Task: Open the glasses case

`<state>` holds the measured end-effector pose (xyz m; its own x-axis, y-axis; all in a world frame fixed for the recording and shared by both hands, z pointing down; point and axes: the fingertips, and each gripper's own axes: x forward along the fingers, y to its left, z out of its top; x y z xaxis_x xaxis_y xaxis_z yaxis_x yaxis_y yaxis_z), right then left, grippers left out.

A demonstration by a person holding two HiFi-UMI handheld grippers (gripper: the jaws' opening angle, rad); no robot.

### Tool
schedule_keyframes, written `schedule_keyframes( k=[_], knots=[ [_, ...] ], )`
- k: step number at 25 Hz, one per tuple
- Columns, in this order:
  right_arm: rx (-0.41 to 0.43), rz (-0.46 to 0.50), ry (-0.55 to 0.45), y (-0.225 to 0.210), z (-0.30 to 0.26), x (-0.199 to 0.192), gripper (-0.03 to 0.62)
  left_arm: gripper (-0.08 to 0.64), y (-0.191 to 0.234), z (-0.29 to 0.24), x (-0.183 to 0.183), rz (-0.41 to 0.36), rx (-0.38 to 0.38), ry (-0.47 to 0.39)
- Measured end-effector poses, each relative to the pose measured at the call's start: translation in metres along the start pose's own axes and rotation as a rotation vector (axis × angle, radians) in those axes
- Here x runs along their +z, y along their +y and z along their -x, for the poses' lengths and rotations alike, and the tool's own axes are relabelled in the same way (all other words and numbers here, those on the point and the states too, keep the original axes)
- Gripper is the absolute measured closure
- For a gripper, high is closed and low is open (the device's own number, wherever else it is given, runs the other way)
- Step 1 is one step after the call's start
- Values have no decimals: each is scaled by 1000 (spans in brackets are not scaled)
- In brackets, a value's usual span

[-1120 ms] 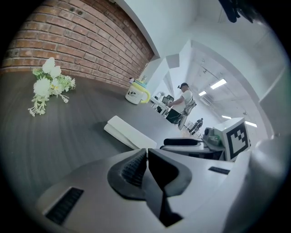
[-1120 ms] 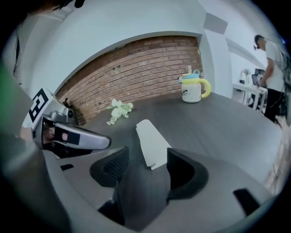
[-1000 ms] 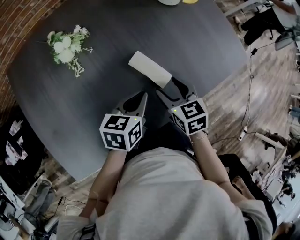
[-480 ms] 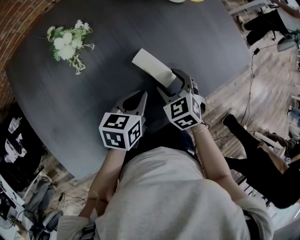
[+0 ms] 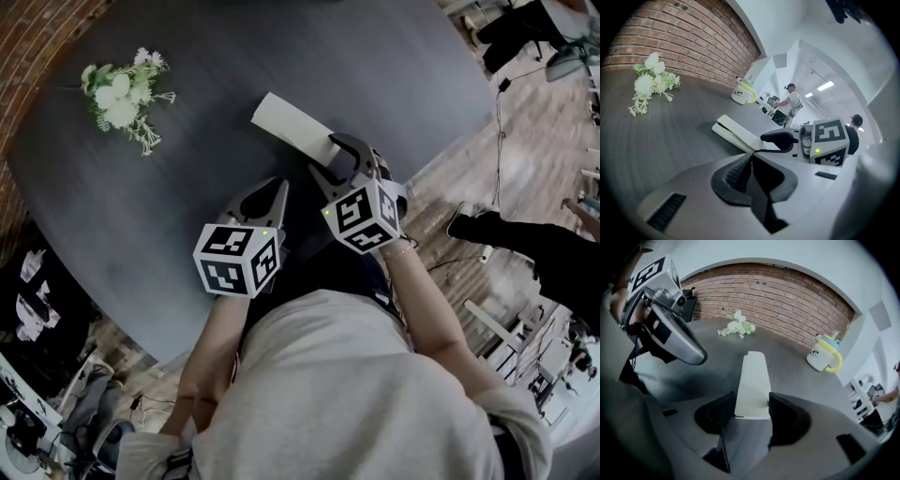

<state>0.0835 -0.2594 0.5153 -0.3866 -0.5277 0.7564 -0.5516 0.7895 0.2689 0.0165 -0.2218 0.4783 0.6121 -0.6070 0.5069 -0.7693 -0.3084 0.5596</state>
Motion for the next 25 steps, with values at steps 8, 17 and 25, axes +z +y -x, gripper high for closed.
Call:
schedule_keyframes(
  k=[8,17,25],
  knots=[
    [5,-32,-42,-1,13,4,444,531,-8,1,-4,4,-16,2],
    [37,-8,-73,-6,18,10,537,531,-5,3,-1,0,-4,-16],
    [14,8,-108,-32,26,15,563,531,-4,7,4,8,20,-49]
  ],
)
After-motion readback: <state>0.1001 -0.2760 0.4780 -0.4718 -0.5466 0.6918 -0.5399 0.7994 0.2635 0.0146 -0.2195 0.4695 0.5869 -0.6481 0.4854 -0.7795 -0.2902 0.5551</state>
